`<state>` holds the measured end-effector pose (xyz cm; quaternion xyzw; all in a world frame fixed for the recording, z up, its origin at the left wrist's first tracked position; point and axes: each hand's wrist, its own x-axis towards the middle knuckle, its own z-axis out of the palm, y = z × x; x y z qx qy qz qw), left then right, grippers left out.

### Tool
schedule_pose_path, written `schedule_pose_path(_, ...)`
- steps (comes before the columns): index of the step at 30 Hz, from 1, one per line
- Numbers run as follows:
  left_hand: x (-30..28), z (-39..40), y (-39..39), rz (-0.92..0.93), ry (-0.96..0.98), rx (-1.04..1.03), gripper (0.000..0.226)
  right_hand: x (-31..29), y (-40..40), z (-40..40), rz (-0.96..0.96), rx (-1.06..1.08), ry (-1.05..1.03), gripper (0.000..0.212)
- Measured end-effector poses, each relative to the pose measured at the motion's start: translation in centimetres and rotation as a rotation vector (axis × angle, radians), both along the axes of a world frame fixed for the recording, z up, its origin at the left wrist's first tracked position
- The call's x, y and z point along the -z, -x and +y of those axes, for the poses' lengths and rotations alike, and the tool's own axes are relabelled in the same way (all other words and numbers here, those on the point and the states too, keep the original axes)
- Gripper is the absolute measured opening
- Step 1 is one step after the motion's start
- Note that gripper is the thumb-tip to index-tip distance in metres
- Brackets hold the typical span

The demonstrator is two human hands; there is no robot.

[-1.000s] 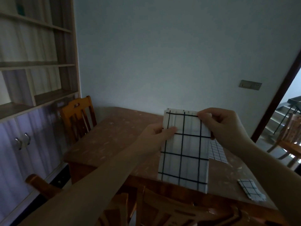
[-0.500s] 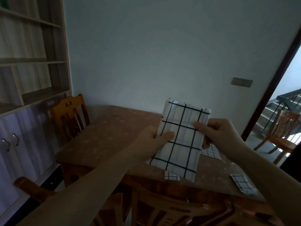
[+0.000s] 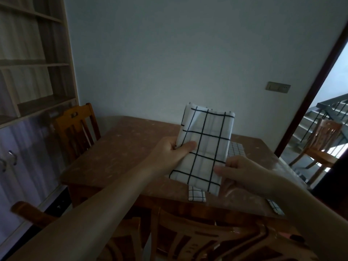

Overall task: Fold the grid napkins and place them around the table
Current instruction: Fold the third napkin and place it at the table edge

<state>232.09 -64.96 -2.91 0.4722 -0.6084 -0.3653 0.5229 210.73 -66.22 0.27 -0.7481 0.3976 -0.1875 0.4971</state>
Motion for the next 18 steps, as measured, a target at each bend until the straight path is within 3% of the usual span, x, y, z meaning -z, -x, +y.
schedule_pose_path(8, 0.1, -0.6, -0.5, -0.053, 0.054, 0.000, 0.046, 2.2, 0.1, 0.2, 0.099, -0.044, -0.010, 0.036)
schedule_pose_path(10, 0.4, -0.8, -0.9, -0.080, 0.055, 0.017, 0.049, 2.3, 0.0, 0.3, 0.101, -0.056, 0.002, 0.027)
schedule_pose_path(15, 1.1, -1.1, -1.3, -0.040, 0.006, 0.014, 0.027, 2.2, -0.5, -0.2, 0.161, -0.080, -0.004, 0.034)
schedule_pose_path(18, 1.9, -0.8, -1.5, 0.026, -0.122, 0.132, 0.018, 2.2, -1.3, -1.5, 0.004, 0.108, -0.005, 0.049)
